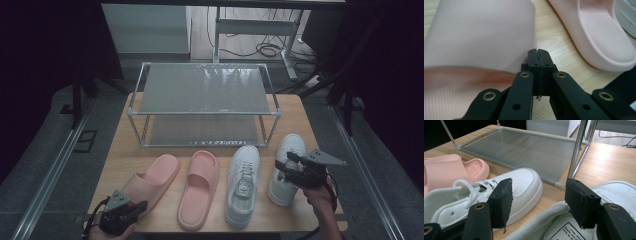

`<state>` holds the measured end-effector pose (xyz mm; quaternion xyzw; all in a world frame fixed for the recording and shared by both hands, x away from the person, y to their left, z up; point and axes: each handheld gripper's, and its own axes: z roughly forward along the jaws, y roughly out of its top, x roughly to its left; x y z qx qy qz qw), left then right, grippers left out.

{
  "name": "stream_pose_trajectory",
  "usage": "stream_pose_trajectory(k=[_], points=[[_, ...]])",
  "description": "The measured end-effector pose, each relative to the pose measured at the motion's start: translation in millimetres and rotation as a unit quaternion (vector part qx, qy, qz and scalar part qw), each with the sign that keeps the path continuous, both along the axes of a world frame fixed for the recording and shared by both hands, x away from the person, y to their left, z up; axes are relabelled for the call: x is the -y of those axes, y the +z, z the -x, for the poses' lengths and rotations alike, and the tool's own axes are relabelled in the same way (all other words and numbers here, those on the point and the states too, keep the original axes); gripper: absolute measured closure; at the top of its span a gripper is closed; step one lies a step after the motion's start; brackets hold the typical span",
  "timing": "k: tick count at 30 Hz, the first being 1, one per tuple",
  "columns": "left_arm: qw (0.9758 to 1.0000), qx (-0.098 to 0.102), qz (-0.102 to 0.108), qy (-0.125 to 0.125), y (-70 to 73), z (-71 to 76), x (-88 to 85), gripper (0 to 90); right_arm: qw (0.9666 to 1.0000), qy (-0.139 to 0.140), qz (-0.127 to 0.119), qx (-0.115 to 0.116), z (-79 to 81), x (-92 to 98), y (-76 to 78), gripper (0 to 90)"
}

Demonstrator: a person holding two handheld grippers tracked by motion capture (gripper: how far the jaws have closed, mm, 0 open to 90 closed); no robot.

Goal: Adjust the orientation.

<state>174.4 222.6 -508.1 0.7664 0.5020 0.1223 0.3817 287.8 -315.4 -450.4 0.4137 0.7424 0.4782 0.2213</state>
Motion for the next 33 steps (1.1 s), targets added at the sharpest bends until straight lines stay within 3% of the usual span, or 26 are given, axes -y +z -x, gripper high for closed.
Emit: stream_pose_trajectory(k=[15, 33], points=[[0.9993, 0.003, 0.001, 0.037, -1.4, -8.9, -24.6, 90.0, 1.0000, -0.004, 0.000, -0.001, -0.7, 2.5, -0.9, 40.3], [0.9977, 0.007, 0.002, 0.068, -3.2, -51.9, -47.3, 90.0, 0.9999, -0.012, -0.001, -0.004, -1.4, 6.1, -1.7, 40.4]])
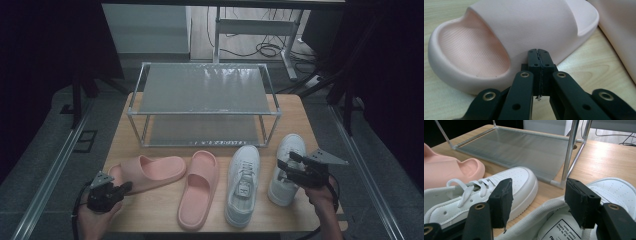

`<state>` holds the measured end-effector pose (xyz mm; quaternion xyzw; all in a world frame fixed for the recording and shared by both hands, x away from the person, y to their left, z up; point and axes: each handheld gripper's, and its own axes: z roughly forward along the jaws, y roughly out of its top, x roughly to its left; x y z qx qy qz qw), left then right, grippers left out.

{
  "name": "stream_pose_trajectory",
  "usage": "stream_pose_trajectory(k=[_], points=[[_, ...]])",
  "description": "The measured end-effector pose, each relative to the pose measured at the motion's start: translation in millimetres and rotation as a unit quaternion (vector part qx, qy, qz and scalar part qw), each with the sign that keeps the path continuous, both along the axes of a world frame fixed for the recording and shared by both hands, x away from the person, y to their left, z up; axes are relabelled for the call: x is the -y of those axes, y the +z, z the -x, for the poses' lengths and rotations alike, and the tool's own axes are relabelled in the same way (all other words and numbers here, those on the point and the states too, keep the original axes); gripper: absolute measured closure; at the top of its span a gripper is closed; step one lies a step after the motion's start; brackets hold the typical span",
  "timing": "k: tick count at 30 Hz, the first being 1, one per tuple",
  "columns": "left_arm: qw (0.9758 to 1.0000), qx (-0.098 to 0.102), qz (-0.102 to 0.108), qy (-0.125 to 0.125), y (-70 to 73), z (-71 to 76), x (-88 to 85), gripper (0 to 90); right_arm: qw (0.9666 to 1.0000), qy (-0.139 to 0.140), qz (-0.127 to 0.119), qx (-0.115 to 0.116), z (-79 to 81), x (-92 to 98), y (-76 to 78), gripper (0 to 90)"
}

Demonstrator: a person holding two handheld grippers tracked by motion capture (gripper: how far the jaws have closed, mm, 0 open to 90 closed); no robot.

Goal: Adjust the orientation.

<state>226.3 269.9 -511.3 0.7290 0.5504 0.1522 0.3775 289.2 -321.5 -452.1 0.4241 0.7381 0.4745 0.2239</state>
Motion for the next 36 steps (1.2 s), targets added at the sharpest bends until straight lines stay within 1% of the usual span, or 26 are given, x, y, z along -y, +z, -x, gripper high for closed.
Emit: stream_pose_trajectory(k=[2, 3, 6, 9, 10, 11, 12, 13, 14, 15, 16, 18, 19, 20, 22, 23, 24, 25, 26, 27, 30, 31, 36], points=[[1.0000, -0.001, 0.002, 0.003, 0.0, -2.6, -0.9, 90.0, 1.0000, 0.000, 0.002, -0.001, 0.0, -0.8, -0.5, 40.4], [1.0000, -0.001, 0.000, 0.005, 1.2, -2.6, -0.5, 90.0, 1.0000, 0.001, 0.002, -0.002, 0.0, -1.1, -0.6, 40.4], [1.0000, 0.003, 0.002, 0.002, 3.7, 0.3, 2.1, 89.9, 1.0000, 0.002, 0.003, -0.002, -0.3, -1.0, -1.0, 40.4], [0.9998, 0.014, 0.002, -0.012, 11.8, 6.7, 14.7, 89.3, 1.0000, -0.001, 0.002, -0.002, -0.7, -0.1, -1.5, 40.4], [0.9998, 0.014, 0.002, -0.012, 11.8, 6.7, 14.7, 89.3, 1.0000, -0.001, 0.002, -0.002, -0.7, -0.1, -1.5, 40.4], [0.9996, 0.021, 0.001, -0.021, 16.0, 7.3, 21.0, 89.3, 1.0000, -0.001, 0.002, -0.002, -0.7, -0.1, -1.5, 40.4], [0.9994, 0.023, 0.000, -0.025, 18.1, 6.9, 24.3, 89.3, 1.0000, -0.001, 0.002, -0.002, -0.5, -0.2, -1.3, 40.5], [0.9991, 0.028, -0.003, -0.032, 22.7, 4.5, 31.8, 89.3, 1.0000, 0.000, 0.003, -0.001, -0.3, -0.3, -0.9, 40.5], [0.9991, 0.028, -0.003, -0.032, 22.7, 4.5, 31.8, 89.4, 1.0000, 0.000, 0.002, -0.001, -0.2, -0.5, -0.8, 40.5], [0.9989, 0.028, -0.007, -0.038, 26.3, -1.5, 39.9, 89.8, 1.0000, 0.000, 0.002, -0.001, -0.2, -0.6, -0.7, 40.5], [0.9989, 0.028, -0.007, -0.038, 26.3, -1.5, 39.9, 90.0, 1.0000, 0.000, 0.002, -0.001, -0.2, -0.6, -0.7, 40.5], [0.9987, 0.025, -0.011, -0.043, 29.1, -10.7, 50.2, 90.0, 1.0000, 0.000, 0.003, -0.001, -0.6, -0.8, -1.2, 40.5], [0.9986, 0.024, -0.013, -0.046, 30.0, -17.4, 58.3, 90.0, 1.0000, 0.001, 0.003, -0.003, -0.9, -1.0, -2.1, 40.5], [0.9986, 0.024, -0.013, -0.046, 30.0, -17.4, 58.3, 90.0, 1.0000, 0.001, 0.003, -0.003, -0.9, -1.0, -2.1, 40.5], [0.9985, 0.021, -0.018, -0.048, 29.2, -25.2, 66.7, 90.0, 1.0000, 0.001, 0.006, -0.002, -1.3, -1.2, -2.8, 40.4], [0.9984, 0.015, -0.023, -0.049, 26.7, -31.8, 72.8, 90.0, 1.0000, 0.001, 0.004, -0.003, -0.9, -1.3, -2.5, 40.4], [0.9984, 0.015, -0.023, -0.049, 26.7, -31.8, 72.8, 90.0, 1.0000, 0.001, 0.004, -0.003, -0.9, -1.3, -2.5, 40.4], [0.9983, 0.011, -0.029, -0.049, 24.8, -35.9, 76.4, 90.0, 1.0000, 0.002, 0.004, -0.002, -0.7, -0.8, -2.3, 40.4], [0.9983, 0.011, -0.029, -0.049, 24.8, -35.9, 76.4, 90.0, 1.0000, 0.002, 0.004, -0.002, -0.7, -0.8, -2.3, 40.4], [0.9982, 0.009, -0.035, -0.047, 23.0, -38.6, 77.4, 90.0, 1.0000, 0.001, 0.003, -0.002, -0.8, -0.3, -2.2, 40.5], [0.9983, 0.005, -0.039, -0.042, 21.1, -40.4, 76.8, 90.0, 1.0000, -0.001, 0.003, 0.000, -0.6, 0.2, -1.8, 40.7], [0.9985, 0.002, -0.039, -0.040, 19.0, -40.8, 75.3, 90.0, 0.9999, -0.005, 0.001, 0.009, 0.9, 0.3, 0.2, 41.0], [0.9985, -0.004, -0.039, -0.037, 13.7, -39.6, 72.1, 90.0, 0.9998, -0.004, -0.004, 0.020, 4.6, 1.0, 6.6, 41.0]])
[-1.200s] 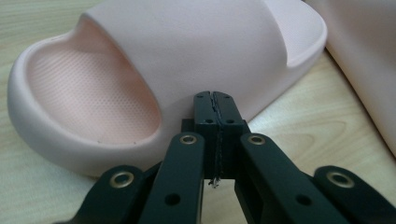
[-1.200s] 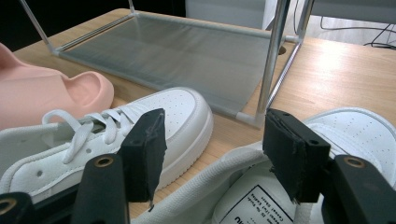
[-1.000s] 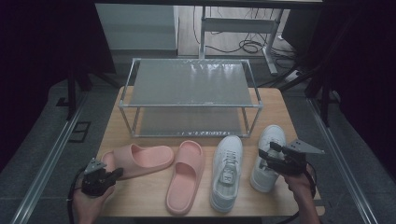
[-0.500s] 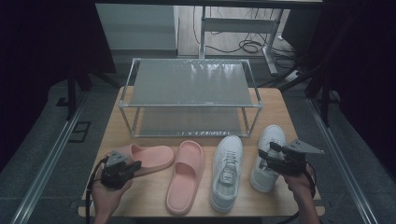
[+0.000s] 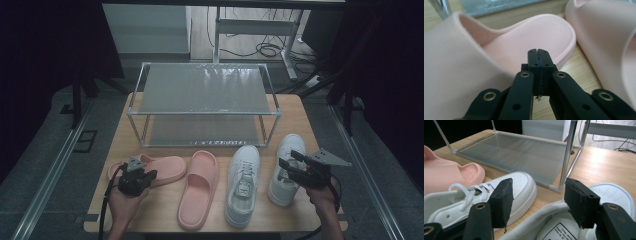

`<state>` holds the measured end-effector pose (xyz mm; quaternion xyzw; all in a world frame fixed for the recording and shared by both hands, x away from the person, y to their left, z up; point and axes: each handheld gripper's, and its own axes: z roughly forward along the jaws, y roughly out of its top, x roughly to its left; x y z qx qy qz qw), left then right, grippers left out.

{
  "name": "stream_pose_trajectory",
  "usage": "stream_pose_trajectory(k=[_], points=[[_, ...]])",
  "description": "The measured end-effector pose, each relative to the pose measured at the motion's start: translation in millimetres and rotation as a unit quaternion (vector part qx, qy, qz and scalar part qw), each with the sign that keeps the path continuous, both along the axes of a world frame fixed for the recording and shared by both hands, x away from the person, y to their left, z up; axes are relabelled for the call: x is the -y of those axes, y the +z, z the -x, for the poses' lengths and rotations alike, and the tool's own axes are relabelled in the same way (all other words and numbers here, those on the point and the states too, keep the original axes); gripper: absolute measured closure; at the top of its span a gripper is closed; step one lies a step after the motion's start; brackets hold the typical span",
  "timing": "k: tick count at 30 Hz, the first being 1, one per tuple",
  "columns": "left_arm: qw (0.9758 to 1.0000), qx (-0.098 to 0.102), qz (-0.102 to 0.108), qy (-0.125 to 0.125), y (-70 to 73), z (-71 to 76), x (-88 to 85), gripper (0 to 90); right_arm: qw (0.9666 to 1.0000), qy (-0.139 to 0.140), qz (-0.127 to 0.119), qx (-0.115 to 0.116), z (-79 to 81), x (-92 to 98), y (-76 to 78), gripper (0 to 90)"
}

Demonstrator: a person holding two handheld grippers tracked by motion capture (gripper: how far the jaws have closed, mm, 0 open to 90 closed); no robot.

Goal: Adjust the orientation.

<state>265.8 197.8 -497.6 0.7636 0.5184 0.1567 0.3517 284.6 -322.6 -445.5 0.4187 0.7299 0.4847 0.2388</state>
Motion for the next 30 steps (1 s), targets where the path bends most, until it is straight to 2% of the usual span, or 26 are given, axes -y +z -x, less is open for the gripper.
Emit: stream_pose_trajectory(k=[1, 11, 17, 21, 30], points=[[1.0000, 0.000, 0.008, 0.000, -1.0, 1.1, -1.7, 90.0, 1.0000, 0.001, 0.000, 0.002, 0.7, 0.4, 1.4, 40.9], [1.0000, -0.002, 0.001, -0.005, -1.0, 5.4, -5.2, 90.0, 1.0000, 0.000, -0.003, 0.007, 2.4, 1.7, 3.6, 41.0], [1.0000, -0.001, 0.002, 0.004, -0.8, 12.6, -14.3, 90.0, 1.0000, -0.001, -0.004, 0.007, 2.5, 2.9, 4.1, 41.0], [0.9999, -0.004, -0.006, 0.007, 0.5, 17.2, -21.7, 90.0, 1.0000, 0.000, -0.003, 0.007, 2.3, 2.3, 3.9, 41.0], [0.9997, -0.015, -0.005, 0.020, -0.9, 33.8, -42.1, 90.0, 1.0000, 0.001, -0.005, 0.004, 1.8, 2.7, 3.1, 40.9]])
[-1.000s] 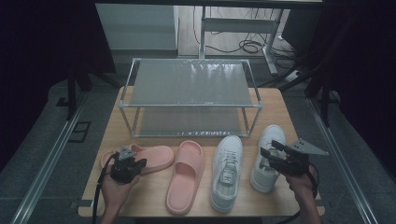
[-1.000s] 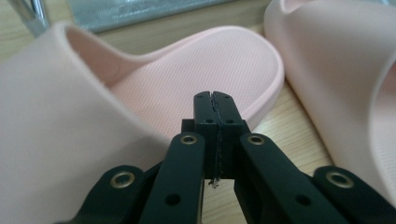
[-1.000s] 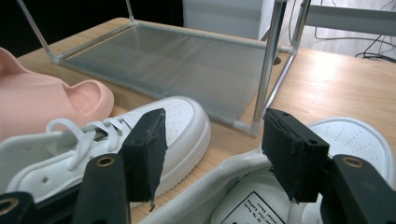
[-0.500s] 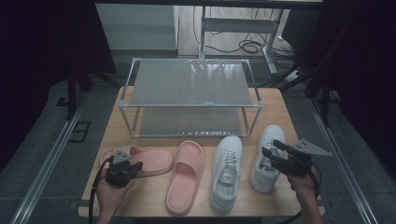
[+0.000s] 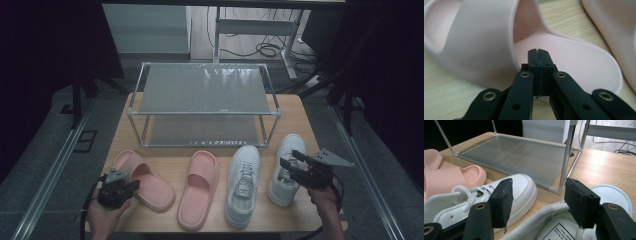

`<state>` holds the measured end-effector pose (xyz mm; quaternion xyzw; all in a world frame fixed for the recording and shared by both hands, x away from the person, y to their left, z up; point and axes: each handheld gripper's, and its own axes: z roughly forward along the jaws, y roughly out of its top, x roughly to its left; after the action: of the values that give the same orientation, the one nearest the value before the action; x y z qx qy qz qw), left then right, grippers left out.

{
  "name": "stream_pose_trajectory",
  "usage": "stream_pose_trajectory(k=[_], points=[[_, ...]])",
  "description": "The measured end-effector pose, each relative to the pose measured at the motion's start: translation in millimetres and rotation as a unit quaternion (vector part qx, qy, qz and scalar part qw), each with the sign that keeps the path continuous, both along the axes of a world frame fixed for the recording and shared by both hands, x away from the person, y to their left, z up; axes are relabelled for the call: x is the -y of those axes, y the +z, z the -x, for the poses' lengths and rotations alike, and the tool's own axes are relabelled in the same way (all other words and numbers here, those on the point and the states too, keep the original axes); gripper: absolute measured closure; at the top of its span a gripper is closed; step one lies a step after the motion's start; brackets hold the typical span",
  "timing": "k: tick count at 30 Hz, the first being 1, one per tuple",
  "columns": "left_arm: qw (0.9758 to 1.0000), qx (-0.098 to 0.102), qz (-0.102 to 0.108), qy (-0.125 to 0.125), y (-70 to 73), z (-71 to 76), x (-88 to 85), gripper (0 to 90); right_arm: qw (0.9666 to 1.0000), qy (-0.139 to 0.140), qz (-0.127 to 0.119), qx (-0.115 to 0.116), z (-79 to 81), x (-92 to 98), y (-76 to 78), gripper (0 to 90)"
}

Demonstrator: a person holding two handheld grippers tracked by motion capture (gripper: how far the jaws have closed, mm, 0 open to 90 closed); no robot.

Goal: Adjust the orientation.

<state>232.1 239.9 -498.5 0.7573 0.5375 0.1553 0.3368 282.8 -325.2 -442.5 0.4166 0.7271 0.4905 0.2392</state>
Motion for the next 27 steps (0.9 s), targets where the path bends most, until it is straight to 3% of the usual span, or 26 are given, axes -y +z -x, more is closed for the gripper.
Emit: stream_pose_trajectory(k=[5, 13, 22, 27], points=[[0.9999, -0.003, 0.011, 0.011, -1.4, 11.5, -16.5, 90.0, 1.0000, -0.004, -0.003, -0.002, -0.3, 2.0, -0.4, 40.9], [0.9996, -0.005, 0.021, 0.019, -0.3, 17.3, -37.1, 90.0, 1.0000, -0.004, -0.003, -0.002, -0.8, 2.9, -0.8, 40.9], [0.9992, 0.005, 0.038, 0.015, 5.4, 20.3, -38.6, 90.0, 1.0000, -0.004, -0.003, -0.005, -1.0, 2.9, -1.5, 40.9], [0.9984, 0.019, 0.043, 0.032, 13.8, 19.5, -48.1, 90.0, 1.0000, -0.005, -0.004, -0.004, -0.9, 4.1, -1.3, 40.9]])
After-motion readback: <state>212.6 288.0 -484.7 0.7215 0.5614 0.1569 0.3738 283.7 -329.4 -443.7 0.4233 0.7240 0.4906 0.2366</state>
